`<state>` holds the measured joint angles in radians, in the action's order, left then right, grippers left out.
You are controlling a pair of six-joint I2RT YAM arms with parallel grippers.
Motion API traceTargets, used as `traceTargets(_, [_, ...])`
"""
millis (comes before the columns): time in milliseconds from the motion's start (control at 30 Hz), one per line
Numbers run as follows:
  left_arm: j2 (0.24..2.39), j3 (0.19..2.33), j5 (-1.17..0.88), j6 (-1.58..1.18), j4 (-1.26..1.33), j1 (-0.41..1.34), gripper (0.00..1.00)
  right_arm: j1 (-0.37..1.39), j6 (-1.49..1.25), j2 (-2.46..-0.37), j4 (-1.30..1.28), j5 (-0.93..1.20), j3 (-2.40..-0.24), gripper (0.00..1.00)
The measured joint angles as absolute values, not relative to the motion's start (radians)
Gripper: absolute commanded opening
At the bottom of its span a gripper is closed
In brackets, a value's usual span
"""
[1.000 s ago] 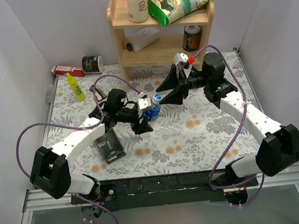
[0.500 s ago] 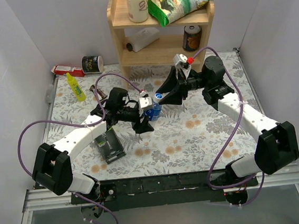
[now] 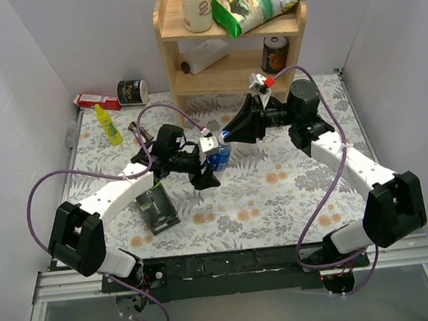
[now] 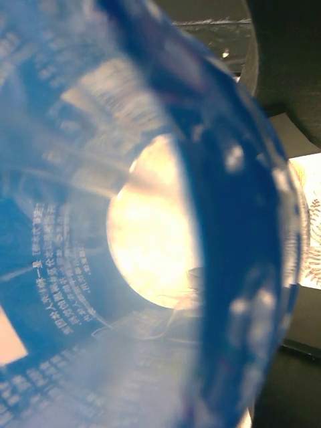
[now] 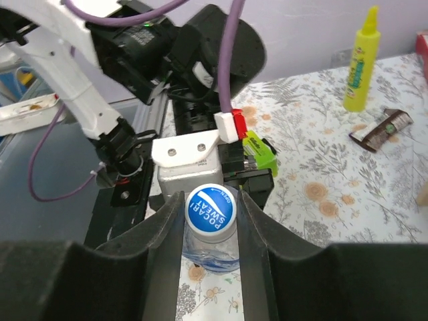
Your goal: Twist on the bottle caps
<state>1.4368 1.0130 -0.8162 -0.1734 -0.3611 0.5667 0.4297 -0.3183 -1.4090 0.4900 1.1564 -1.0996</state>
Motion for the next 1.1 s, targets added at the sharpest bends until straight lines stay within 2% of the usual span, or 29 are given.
traceTargets(133, [1.439,1.010,-0.709,-0.251,-0.319,0.572,0.00,0.438,-0.274,-1.400,0.347,1.000,-1.123,0.01])
traceTargets(467, [1.448,0.973,-0.167,-0.529,-0.128,0.707,0.00,0.528,-0.378,-1.400,-0.115,0.387,-1.315,0.01])
traceTargets(500, [1.448,0.965,-0.130,-0.542,-0.112,0.714,0.00,0.542,-0.392,-1.409,-0.150,0.339,-1.337,0.09])
traceTargets(533, [1.448,0.955,-0.099,-0.551,-0.094,0.720,0.00,0.552,-0.401,-1.416,-0.180,0.305,-1.356,0.40])
traceTargets(600, [1.448,0.937,-0.054,-0.559,-0.073,0.729,0.00,0.563,-0.414,-1.430,-0.220,0.266,-1.381,0.64])
traceTargets(633, [1.448,0.931,-0.043,-0.558,-0.067,0.730,0.00,0.564,-0.411,-1.432,-0.224,0.267,-1.382,0.75])
traceTargets(700, [1.446,0.916,-0.043,-0.548,-0.072,0.722,0.00,0.555,-0.384,-1.433,-0.208,0.284,-1.378,0.76])
traceTargets(833, [1.446,0.905,-0.200,-0.508,-0.109,0.632,0.00,0.475,-0.324,-1.413,-0.038,0.497,-1.325,0.71])
traceTargets(967, [1.449,0.932,-0.459,-0.345,-0.233,0.472,0.00,0.358,-0.222,-1.383,0.137,0.898,-1.248,0.64])
traceTargets(1033, [1.463,0.981,-0.558,-0.221,-0.343,0.446,0.00,0.345,-0.070,-1.388,0.057,1.038,-1.280,0.64])
traceTargets(1100, [1.485,1.037,-0.636,-0.089,-0.447,0.451,0.00,0.356,0.188,-1.420,-0.156,1.125,-1.390,0.64])
